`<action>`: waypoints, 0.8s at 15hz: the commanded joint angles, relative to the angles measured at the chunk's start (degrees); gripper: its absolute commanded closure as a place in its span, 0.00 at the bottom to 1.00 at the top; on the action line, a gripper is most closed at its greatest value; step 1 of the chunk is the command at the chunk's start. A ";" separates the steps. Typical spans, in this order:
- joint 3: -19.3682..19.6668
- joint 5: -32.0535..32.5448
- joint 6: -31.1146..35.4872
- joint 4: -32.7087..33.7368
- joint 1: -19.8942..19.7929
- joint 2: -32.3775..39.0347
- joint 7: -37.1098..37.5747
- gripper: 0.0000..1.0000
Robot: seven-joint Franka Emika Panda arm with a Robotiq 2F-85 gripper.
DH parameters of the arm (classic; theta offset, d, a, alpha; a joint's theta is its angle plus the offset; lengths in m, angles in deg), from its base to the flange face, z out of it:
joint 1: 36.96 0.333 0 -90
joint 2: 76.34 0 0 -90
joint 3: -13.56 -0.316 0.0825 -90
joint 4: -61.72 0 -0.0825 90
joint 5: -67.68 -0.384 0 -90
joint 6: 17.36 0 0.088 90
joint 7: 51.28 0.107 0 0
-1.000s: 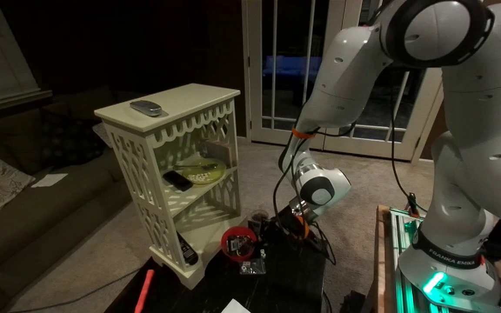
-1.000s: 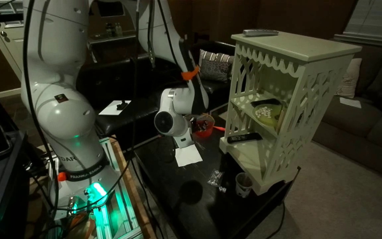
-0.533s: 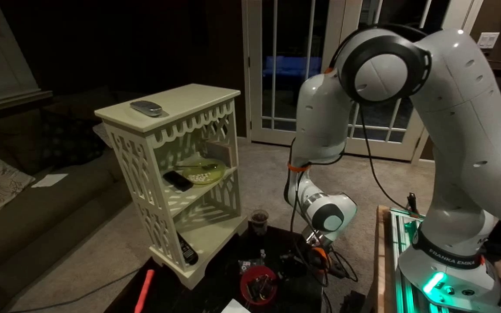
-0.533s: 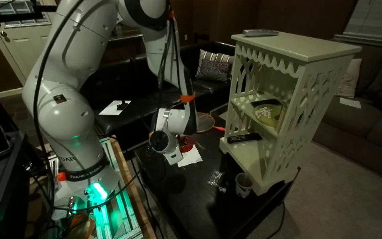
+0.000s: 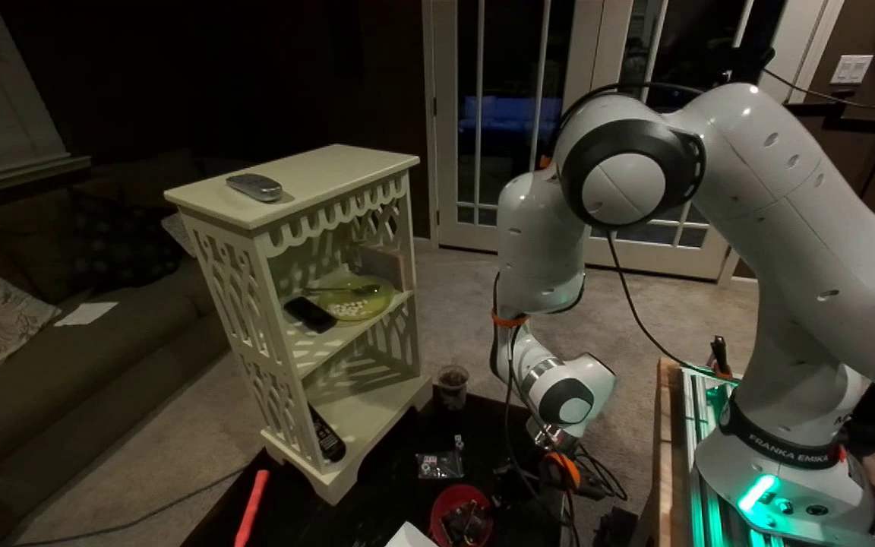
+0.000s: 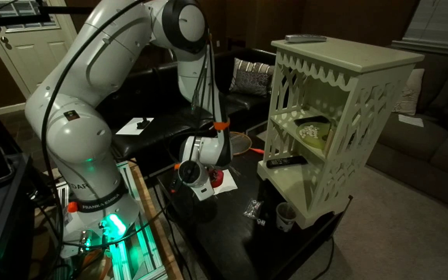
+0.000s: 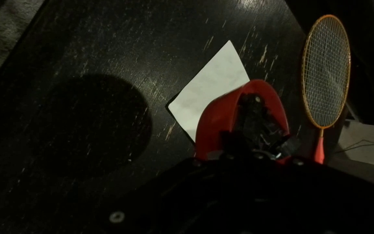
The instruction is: Remove the red bowl from the cabinet and place it on the table
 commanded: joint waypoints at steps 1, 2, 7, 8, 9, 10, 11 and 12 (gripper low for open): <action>0.29 5.36 -0.10 3.08 -0.55 3.77 2.39 0.99; 0.34 7.93 -0.24 4.06 -0.95 5.19 3.51 0.99; 1.46 19.92 -0.39 10.32 -2.43 13.49 8.75 0.99; 1.61 21.80 -0.57 11.51 -2.90 14.93 9.71 0.99; 1.59 23.63 -0.67 12.72 -3.20 16.32 10.64 0.99; 1.60 24.88 -0.41 14.04 -3.30 17.86 11.27 0.99; 1.50 26.00 -0.31 15.14 -3.49 19.08 11.96 0.99; 1.42 26.81 0.17 16.25 -3.58 20.23 12.95 0.99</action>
